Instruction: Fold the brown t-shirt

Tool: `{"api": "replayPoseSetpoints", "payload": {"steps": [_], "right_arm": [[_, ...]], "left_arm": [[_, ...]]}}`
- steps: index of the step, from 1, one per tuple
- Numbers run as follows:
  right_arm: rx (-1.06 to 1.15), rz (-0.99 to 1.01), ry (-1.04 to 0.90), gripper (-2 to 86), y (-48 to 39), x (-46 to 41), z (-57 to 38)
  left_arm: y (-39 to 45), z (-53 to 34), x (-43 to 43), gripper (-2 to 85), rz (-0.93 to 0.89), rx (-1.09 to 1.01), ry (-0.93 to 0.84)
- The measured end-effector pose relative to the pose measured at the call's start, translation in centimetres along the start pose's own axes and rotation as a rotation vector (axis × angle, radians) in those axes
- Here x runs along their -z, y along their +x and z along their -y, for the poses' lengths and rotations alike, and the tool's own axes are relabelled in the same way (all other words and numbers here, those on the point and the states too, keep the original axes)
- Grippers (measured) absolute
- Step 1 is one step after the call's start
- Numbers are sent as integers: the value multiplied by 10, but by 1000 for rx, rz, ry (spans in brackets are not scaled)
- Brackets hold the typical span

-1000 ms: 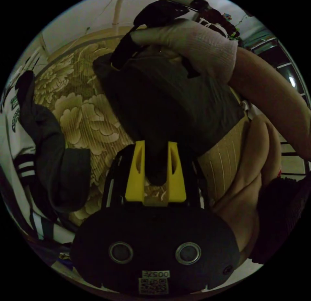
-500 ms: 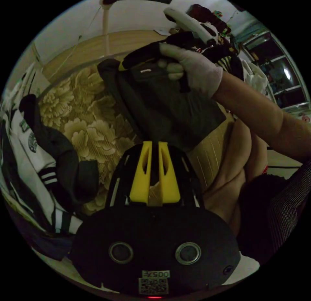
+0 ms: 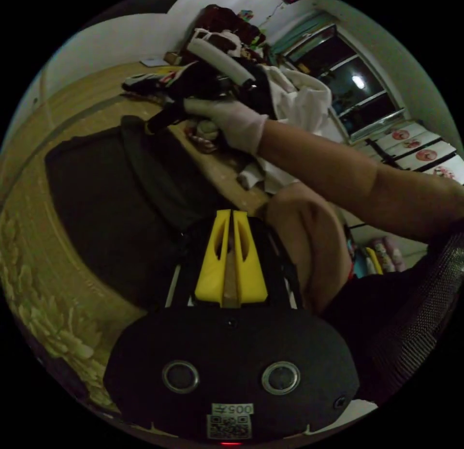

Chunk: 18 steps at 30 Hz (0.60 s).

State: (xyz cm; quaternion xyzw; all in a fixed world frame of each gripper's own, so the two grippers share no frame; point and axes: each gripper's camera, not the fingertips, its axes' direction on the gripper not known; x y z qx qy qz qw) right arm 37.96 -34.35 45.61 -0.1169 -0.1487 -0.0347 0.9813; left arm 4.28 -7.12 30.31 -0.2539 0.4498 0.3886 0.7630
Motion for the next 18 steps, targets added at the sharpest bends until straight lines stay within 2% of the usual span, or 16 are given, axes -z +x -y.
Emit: {"api": "replayPoseSetpoints", "payload": {"steps": [4,7,9,11,14,16,18], "right_arm": [[-9,-18,74,2,13,26,-23],[44,16,134,27,7,47,-49],[109,61,123,34,-4,49,-62],[192,141,28,43,-22,36,-75],[255,129,-109,54,-37,8,-89],[257,-5,-153,31,-38,-6,-97],[238,17,-147,8,-29,-5,-101]], "left_arm": [[25,-19,-3,8,201,3,-8],[18,-32,-8,9,343,98,-28],[9,-36,-21,22,348,163,-40],[9,-32,-38,47,337,152,-69],[19,-22,-68,75,290,110,-67],[22,-15,-83,58,235,121,-78],[29,-5,-92,16,166,143,-37]]}}
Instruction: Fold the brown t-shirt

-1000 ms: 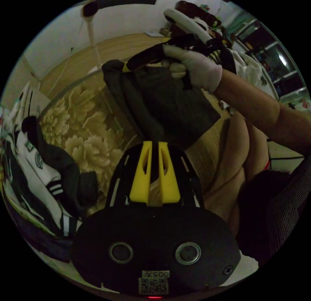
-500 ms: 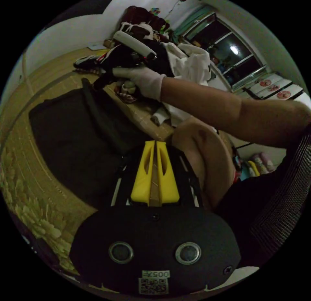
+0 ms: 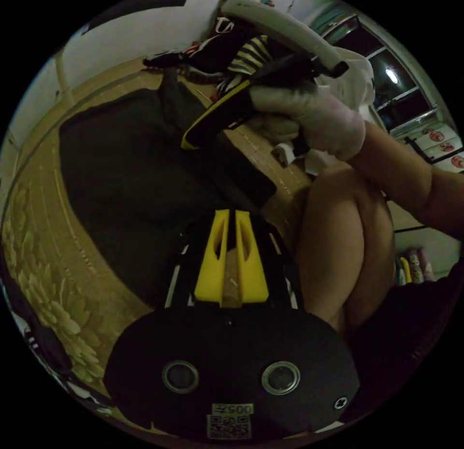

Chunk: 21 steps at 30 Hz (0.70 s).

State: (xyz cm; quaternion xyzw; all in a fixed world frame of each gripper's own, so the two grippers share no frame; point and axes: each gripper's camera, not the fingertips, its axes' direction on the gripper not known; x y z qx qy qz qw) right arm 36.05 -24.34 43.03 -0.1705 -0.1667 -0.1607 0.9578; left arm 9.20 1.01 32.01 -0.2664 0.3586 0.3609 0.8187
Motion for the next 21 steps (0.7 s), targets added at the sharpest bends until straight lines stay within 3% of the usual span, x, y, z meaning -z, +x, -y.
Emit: {"api": "replayPoseSetpoints", "payload": {"steps": [4,7,10,14,18,21], "right_arm": [[-43,-41,67,-7,18,21,-19],[-78,-43,16,-8,30,10,-30],[-115,-65,62,-10,33,16,-43],[-203,-147,85,-10,43,27,-63],[-86,57,123,-8,29,34,-75],[35,106,-6,-1,1,10,-72]], "left_arm": [[23,11,-8,3,5,-5,25],[23,12,-33,0,-14,40,-32],[27,0,-23,-1,-100,51,58],[22,-32,12,-3,13,118,181],[-12,-53,17,-6,65,300,171],[-21,-47,4,-6,50,319,162]]}}
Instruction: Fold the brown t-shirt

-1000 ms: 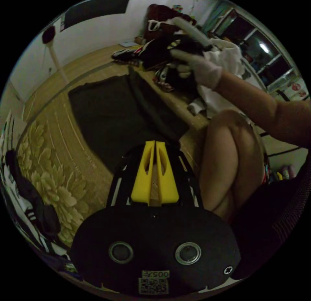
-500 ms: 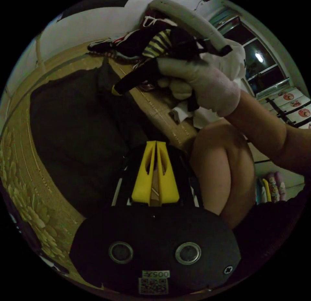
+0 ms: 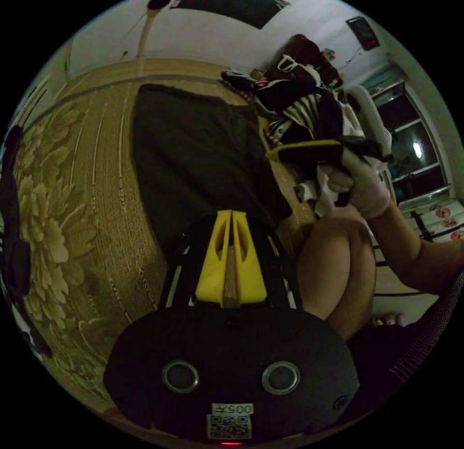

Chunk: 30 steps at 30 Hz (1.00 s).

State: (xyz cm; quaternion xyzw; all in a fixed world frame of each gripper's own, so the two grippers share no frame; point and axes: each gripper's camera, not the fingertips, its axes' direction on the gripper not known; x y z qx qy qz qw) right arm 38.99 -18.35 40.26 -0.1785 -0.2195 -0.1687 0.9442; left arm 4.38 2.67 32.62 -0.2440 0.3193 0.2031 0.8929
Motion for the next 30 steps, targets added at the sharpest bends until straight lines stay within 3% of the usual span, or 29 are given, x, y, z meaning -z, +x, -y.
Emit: {"api": "replayPoseSetpoints", "payload": {"steps": [4,11,18,22,25,30], "right_arm": [[35,-47,-136,15,-10,-40,4],[37,-12,-35,-12,-3,3,-16],[-61,-61,-168,-13,29,-41,-27],[-123,-6,-62,-10,44,-8,-42],[-190,-23,-17,19,66,8,-56],[-210,125,-143,94,88,-19,-61]], "left_arm": [[8,11,-31,-5,5,-31,-84],[24,9,-9,-7,2,-81,9],[17,15,-56,-3,-27,-91,-163],[6,13,-11,9,64,-69,-21],[-23,11,11,46,174,13,-6],[-65,26,-11,143,21,74,-161]]}}
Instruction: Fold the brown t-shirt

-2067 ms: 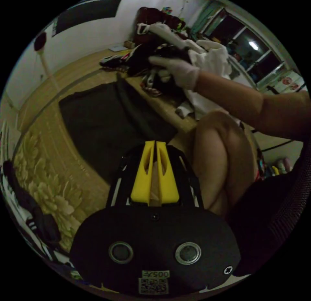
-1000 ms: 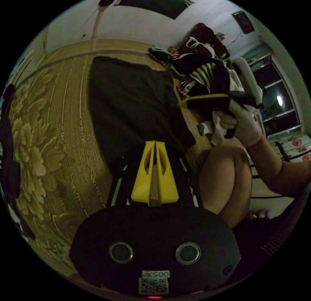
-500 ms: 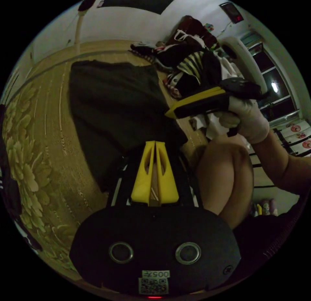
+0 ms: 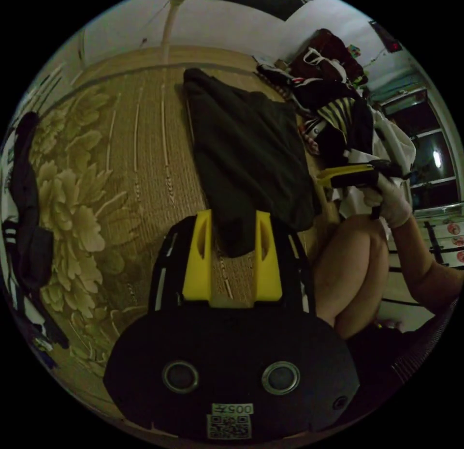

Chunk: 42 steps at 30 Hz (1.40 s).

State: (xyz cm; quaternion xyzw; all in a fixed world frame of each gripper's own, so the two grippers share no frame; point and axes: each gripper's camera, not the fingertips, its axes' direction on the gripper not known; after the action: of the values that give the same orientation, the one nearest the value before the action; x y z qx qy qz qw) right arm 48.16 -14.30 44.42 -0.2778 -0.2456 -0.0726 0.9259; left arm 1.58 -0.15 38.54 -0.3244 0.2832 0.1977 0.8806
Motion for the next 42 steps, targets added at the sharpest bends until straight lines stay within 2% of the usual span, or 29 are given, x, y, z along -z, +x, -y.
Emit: {"api": "replayPoseSetpoints", "payload": {"steps": [2,7,11,16,19,22,26,29,35,42], "right_arm": [[23,5,-72,105,0,-13,6],[41,48,-71,97,0,-16,16],[23,137,-54,84,6,-19,21],[-11,314,-25,114,25,-9,18],[-14,363,-20,124,36,-2,13],[-5,335,-53,125,35,-6,17],[18,168,-68,81,19,-9,29],[25,127,-58,31,16,-1,30],[62,275,99,11,16,52,14],[100,391,157,10,9,89,12]], "left_arm": [[-3,8,-11,152,-49,-15,-45],[-11,20,-9,135,-48,-13,-32],[-24,27,-6,127,-107,27,-11],[-44,32,-1,136,-295,63,-2],[-45,34,2,138,-290,62,-4],[-38,42,2,128,-241,54,-7],[-30,56,-1,81,-224,74,-36],[-30,63,2,58,-313,94,-32],[-5,60,50,51,-435,33,99],[26,56,82,50,-510,41,143]]}}
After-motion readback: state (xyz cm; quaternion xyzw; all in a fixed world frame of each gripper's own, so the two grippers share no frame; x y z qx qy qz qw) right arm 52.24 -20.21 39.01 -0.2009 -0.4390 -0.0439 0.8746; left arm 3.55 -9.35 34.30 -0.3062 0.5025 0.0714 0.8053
